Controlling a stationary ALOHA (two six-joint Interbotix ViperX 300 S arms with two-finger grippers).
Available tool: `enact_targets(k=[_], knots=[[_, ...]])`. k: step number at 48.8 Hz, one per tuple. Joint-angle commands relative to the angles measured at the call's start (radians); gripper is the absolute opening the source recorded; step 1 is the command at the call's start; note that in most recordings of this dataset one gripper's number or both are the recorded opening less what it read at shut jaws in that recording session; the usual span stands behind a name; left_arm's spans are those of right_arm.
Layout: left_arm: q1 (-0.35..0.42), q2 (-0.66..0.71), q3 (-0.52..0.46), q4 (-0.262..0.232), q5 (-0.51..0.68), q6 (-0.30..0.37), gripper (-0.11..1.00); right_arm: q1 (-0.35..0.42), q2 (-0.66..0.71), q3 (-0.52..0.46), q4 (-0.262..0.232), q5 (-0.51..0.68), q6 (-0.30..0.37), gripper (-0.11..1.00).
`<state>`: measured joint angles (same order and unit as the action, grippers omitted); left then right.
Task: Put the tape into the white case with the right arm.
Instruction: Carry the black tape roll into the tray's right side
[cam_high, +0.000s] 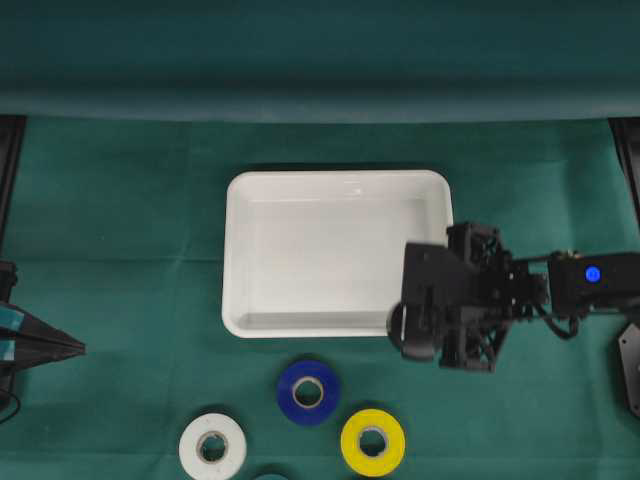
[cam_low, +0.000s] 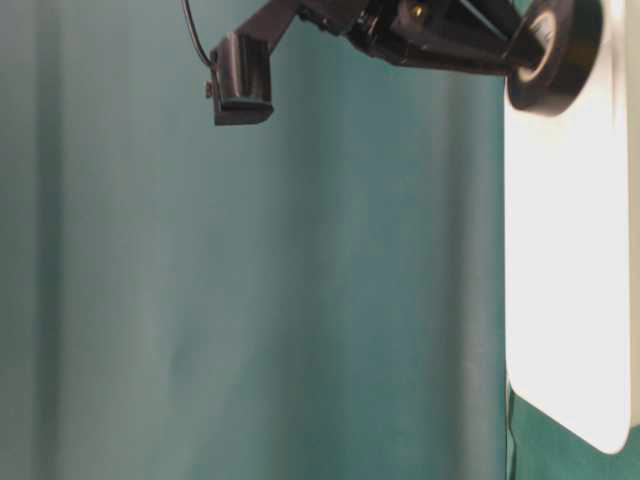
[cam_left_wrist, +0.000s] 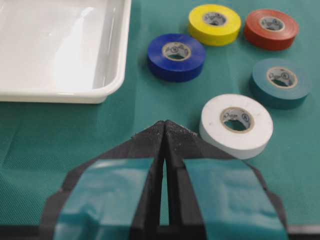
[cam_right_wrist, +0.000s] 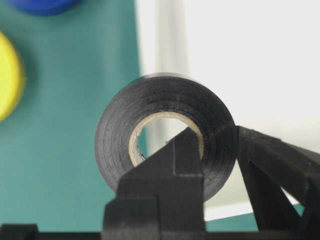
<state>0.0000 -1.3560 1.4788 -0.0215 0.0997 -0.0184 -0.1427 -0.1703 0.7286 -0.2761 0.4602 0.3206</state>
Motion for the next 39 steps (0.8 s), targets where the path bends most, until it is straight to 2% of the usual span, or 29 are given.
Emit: enact_targets(k=[1,14,32,35,39], knots=[[0.002,0.008,-0.009,-0.002,-0.006,0.000,0.00,-0.048,0.003,-0.018,-0.025,-0.011,-0.002,-0.01],[0.002,0.008,-0.009,-0.002,-0.005,0.000,0.00,-0.109,0.043,-0.023,-0.061,-0.066,-0.002,-0.01],[0.002,0.008,-0.008,-0.002,-0.005,0.002,0.00,-0.123,0.049,-0.011,-0.061,-0.081,0.000,0.00],[0.002,0.008,-0.008,-0.003,-0.005,0.002,0.00,-0.121,0.049,-0.005,-0.061,-0.086,0.003,0.07],[0.002,0.008,-0.008,-0.002,-0.005,0.002,0.00,-0.123,0.051,0.005,-0.061,-0.091,0.003,0.25]])
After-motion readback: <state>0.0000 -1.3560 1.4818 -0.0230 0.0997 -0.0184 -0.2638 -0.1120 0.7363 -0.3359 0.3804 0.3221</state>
